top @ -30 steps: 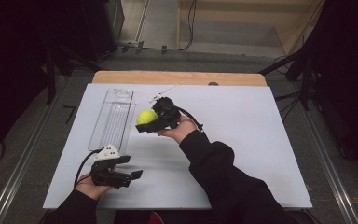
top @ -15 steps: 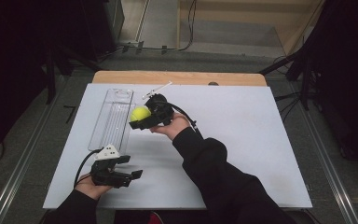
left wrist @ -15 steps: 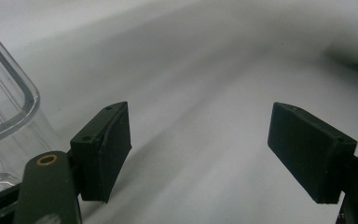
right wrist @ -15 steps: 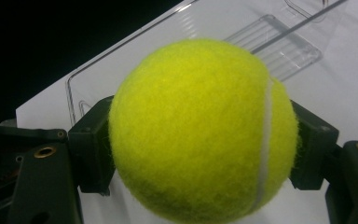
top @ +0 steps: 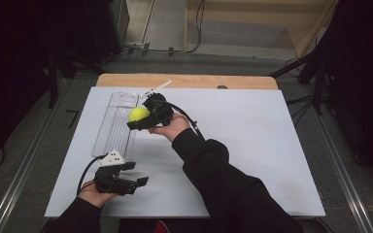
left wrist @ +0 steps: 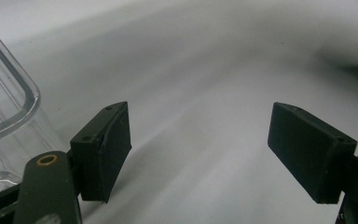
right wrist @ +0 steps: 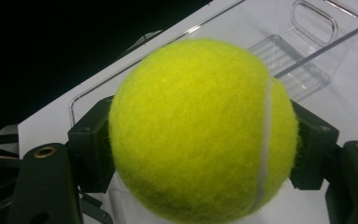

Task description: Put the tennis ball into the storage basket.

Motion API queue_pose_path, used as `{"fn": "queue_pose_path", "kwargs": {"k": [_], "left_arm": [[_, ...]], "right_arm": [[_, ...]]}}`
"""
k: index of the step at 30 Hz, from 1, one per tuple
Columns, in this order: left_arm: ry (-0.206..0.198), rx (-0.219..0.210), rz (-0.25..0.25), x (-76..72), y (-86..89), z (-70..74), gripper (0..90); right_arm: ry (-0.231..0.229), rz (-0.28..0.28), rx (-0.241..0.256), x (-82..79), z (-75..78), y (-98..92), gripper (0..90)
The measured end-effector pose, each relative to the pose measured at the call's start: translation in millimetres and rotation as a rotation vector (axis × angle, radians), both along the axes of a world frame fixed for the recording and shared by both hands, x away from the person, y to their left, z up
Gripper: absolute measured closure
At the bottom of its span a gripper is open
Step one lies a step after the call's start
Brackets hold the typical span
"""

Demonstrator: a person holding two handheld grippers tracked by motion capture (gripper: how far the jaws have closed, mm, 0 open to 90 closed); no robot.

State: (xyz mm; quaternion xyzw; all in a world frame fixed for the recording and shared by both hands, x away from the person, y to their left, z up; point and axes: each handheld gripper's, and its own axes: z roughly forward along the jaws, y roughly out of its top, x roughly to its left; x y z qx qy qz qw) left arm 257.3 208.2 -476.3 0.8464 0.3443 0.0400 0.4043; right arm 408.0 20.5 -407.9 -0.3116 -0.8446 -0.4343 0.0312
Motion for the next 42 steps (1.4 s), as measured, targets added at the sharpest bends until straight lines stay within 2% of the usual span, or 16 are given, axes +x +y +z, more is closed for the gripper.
{"fn": "queue_pose_path", "kwargs": {"k": [5,9,16,22,42], "left_arm": [[0.001,0.002,-0.001,0.4,0.2,-0.5,22.1],[0.001,0.002,0.0,0.6,0.7,-0.6,22.1],[0.001,0.001,0.0,0.5,0.6,-0.6,22.1],[0.004,0.002,-0.001,0.3,0.2,-0.7,22.1],[0.008,0.002,-0.003,0.4,0.8,-0.8,22.1]], "right_arm": [[-0.001,0.005,-0.007,3.5,2.0,7.1,23.2],[0.015,0.01,-0.002,8.9,0.7,12.1,23.2],[-0.005,0.012,-0.026,12.6,2.1,22.5,23.2],[-0.006,0.016,-0.018,16.1,2.0,29.1,23.1],[-0.006,0.025,-0.042,25.6,-4.5,61.3,23.1]]}}
